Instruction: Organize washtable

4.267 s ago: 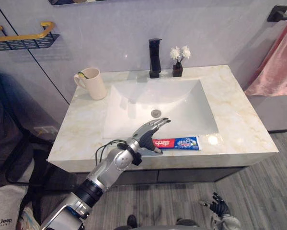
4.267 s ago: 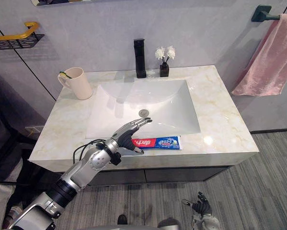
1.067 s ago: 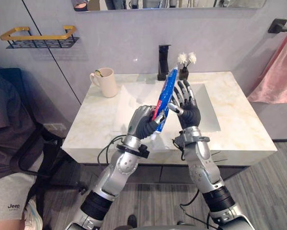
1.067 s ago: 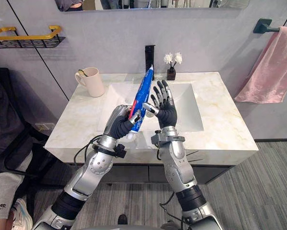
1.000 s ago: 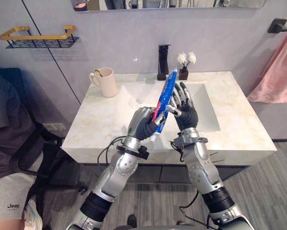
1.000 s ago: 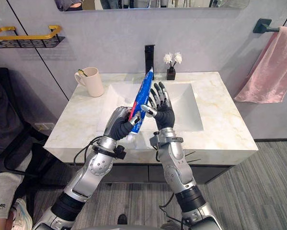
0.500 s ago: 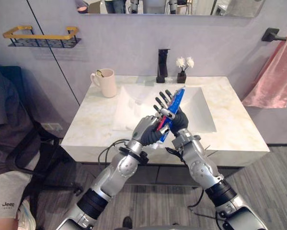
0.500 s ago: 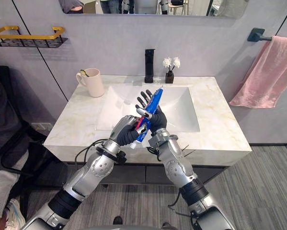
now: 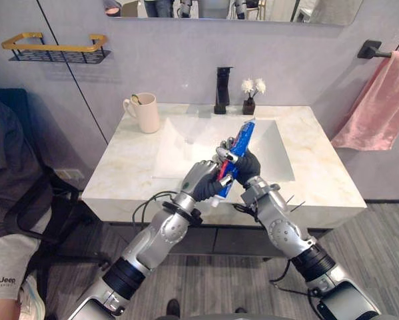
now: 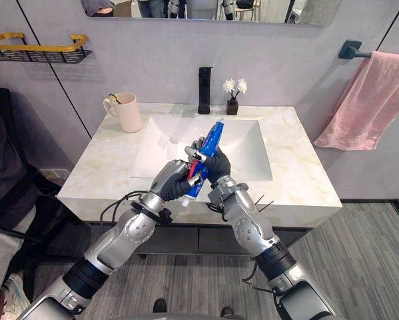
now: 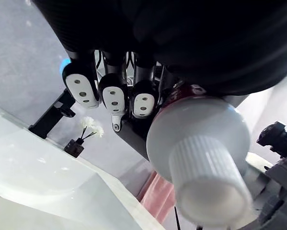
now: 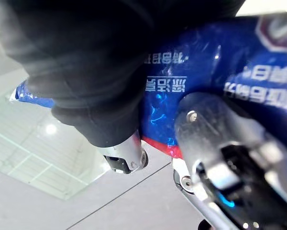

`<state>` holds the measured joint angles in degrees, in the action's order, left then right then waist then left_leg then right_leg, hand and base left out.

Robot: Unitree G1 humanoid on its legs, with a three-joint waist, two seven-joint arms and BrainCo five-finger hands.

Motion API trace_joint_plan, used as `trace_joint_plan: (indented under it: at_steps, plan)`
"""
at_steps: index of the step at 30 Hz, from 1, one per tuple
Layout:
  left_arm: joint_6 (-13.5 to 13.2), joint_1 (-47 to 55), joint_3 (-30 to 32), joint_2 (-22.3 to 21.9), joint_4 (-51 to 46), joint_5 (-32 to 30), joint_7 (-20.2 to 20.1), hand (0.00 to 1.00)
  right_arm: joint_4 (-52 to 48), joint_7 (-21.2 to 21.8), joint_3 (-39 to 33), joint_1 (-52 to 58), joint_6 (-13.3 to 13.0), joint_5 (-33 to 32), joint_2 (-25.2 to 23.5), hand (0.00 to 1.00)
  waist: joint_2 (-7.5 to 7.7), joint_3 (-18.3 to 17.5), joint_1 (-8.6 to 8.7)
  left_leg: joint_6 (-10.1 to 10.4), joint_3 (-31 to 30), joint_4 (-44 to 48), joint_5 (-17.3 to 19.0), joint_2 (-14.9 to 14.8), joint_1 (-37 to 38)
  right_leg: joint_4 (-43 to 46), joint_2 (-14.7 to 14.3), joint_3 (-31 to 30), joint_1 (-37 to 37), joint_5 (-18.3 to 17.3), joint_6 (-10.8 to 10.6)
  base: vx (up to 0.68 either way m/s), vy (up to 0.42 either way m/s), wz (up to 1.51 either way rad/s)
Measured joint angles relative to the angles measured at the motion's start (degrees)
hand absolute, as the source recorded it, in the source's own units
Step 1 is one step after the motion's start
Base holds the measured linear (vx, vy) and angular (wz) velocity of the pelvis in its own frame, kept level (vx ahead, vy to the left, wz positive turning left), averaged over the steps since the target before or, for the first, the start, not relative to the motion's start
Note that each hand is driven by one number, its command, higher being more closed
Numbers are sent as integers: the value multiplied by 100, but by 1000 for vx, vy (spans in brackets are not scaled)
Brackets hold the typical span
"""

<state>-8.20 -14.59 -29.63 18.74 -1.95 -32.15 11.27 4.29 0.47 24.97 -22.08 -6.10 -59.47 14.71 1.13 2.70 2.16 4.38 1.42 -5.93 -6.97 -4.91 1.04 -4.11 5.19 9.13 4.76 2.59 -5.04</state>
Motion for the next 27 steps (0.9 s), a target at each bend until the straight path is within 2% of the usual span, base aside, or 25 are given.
trace_joint_plan:
  at_steps: [2, 3, 9, 11, 15, 20, 23, 27]
  plan:
    - [-3, 13, 80, -78, -2, -3, 5, 100, 0, 37, -97, 1, 0, 140, -85, 100, -3, 2, 2, 0, 0, 0, 0, 4, 2, 6, 3, 0, 0, -1, 0, -18, -4, 0]
    - [-28, 21, 122, -105, -14, -8, 8, 0, -4, 98, -161, 1, 0, 219, -140, 100, -6, 4, 5, 0, 0, 0, 0, 4, 4, 9, 4, 0, 0, -4, 2, -35, -9, 0]
    - [-116, 408, 587, -351, -289, -10, 37, 0, -130, 98, -534, 70, -14, 573, -363, 100, -34, 16, 4, 1, 0, -1, 1, 4, 15, 12, 4, 7, 10, -33, -12, -2, -2, 1]
    - [-108, 592, 943, -403, -454, -9, 153, 0, -138, 77, -977, 154, -83, 614, -439, 100, -37, 18, -15, 2, -1, -1, 2, 8, 14, 17, 9, 27, 18, -33, -12, -14, -11, 5]
    - [5, 937, 2088, -371, -743, -3, 522, 0, -248, -108, -1947, 411, -445, 683, -307, 100, -59, 17, -25, 4, -9, 0, 3, 21, 15, 11, 21, 38, 27, -36, -6, -3, -2, 1]
    - [20, 1306, 2767, -400, -1160, 68, 687, 0, -577, -158, -2285, 656, -511, 845, -172, 100, -167, 17, -4, 10, -11, -1, 11, 28, 58, -15, 28, 34, 74, -41, -5, 0, 0, 0]
    - [7, 1554, 3507, -571, -1253, 564, 805, 0, -584, -168, -2504, 800, -511, 984, -172, 100, -230, -4, -39, 18, -11, -1, 23, 11, 74, -44, 10, 43, 107, -96, 19, 0, 0, 0]
    - [5, 1982, 4487, -744, -1296, 1310, 1031, 0, -743, -207, -2920, 1133, -509, 1127, -188, 100, -230, -6, -162, 56, -18, -2, 59, 3, 55, -135, 0, 94, 153, -89, 27, -4, -9, 3]
